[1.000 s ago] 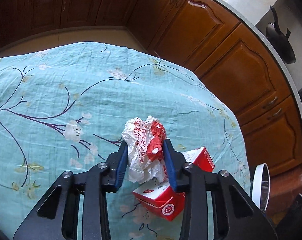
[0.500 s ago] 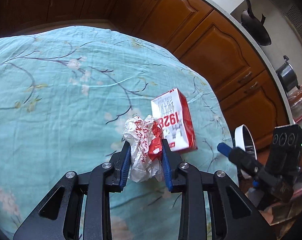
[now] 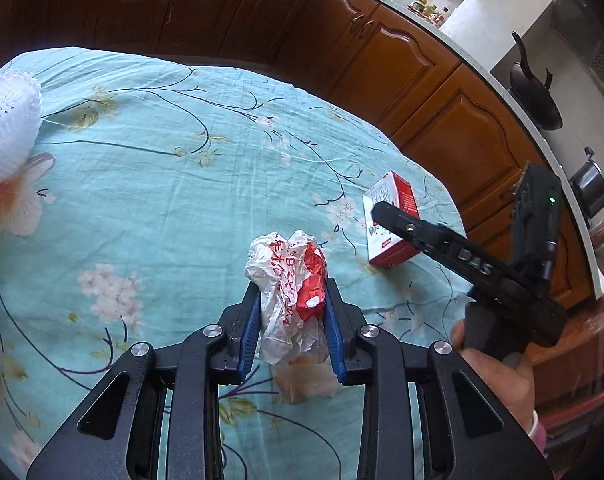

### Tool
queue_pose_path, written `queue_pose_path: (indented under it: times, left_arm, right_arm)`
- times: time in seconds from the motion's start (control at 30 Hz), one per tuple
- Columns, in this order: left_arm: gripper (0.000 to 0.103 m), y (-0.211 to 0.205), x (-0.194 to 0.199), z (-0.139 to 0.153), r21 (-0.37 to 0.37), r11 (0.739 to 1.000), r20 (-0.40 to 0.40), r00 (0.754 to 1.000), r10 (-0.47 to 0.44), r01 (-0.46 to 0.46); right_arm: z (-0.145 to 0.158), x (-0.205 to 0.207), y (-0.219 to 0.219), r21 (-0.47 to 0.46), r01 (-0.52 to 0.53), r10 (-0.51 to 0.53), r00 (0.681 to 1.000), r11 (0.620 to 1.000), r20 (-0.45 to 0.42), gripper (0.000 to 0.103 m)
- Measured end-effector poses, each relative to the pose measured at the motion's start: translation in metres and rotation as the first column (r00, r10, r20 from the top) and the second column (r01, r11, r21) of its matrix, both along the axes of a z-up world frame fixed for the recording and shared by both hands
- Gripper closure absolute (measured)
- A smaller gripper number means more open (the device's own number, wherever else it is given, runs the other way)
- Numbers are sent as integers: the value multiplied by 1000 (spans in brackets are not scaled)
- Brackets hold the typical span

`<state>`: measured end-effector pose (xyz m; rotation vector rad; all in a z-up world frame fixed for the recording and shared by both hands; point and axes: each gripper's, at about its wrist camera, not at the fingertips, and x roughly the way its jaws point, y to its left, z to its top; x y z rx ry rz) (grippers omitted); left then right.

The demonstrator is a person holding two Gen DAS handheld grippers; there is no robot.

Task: Collect trash
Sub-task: 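Grasp the crumpled red-white paper with the left gripper while the right grasps the red carton, then carry the paper and red carton over the bin and open both grippers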

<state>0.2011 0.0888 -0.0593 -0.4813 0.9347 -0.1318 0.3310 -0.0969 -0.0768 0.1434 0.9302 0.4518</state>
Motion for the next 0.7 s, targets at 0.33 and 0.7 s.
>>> queue_pose_path:
  times: [0.33, 0.7]
  left_arm:
    - [76, -49, -3, 15, 101, 990, 56, 993, -106, 100]
    - [76, -131, -5, 15, 135, 959, 50, 965, -257, 249]
  right_arm:
    - [24, -36, -61, 83, 41, -46, 997, 996, 55, 72]
    - [35, -98, -145, 102, 125, -133, 987, 987, 85, 72]
